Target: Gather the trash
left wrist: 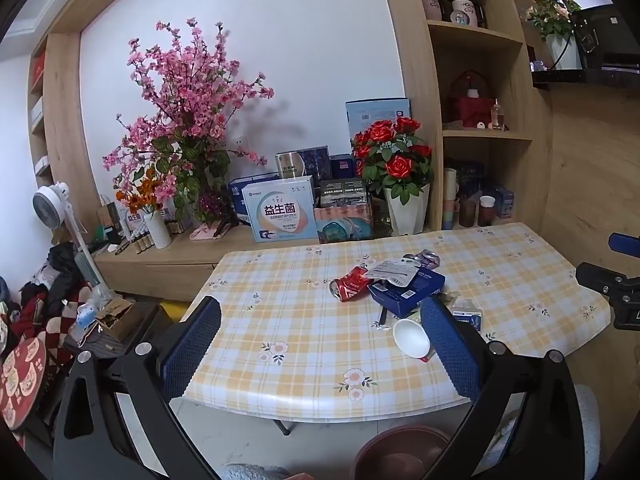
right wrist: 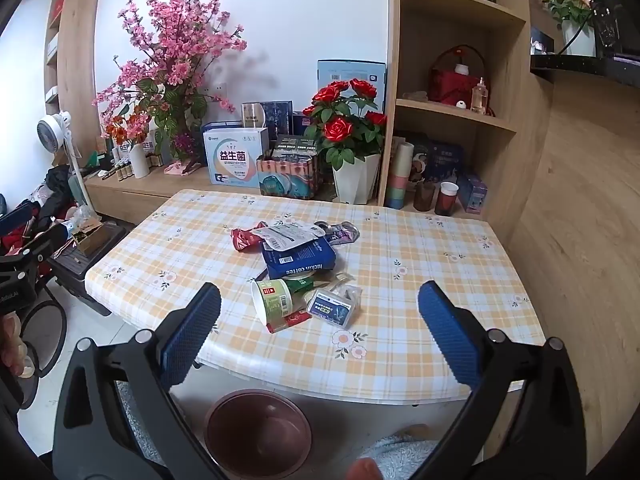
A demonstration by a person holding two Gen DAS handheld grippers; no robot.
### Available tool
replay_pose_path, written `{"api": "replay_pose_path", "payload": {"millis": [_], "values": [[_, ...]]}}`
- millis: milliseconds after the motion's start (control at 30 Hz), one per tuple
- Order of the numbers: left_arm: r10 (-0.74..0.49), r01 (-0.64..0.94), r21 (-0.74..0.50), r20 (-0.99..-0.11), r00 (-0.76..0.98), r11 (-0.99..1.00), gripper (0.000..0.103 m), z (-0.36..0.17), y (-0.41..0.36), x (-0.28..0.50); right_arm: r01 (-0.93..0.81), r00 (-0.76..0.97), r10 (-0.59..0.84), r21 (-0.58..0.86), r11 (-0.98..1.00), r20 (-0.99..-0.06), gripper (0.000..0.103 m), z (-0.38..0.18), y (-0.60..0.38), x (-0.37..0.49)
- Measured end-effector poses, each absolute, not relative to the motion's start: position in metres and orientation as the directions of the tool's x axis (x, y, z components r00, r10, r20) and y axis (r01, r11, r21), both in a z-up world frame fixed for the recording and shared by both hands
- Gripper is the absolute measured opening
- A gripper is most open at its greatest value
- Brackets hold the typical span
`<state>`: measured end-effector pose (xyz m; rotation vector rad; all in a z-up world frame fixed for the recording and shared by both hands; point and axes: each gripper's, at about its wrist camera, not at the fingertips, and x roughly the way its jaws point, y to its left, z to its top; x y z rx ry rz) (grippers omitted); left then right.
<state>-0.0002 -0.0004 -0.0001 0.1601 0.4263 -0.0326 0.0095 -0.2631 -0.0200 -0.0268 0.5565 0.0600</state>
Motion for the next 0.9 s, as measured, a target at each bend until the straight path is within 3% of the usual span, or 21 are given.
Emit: {"api": "replay_pose_path", "payload": {"millis": [900], "values": [[-0.007, 0.069, 0.15, -0.38, 0.925, 0.986, 0.098, 0.022, -0.01, -0.003, -0.054, 0.856, 0.047, 0.002, 0.999, -0.515, 0.097, -0.004, -0.266, 0.005]]}}
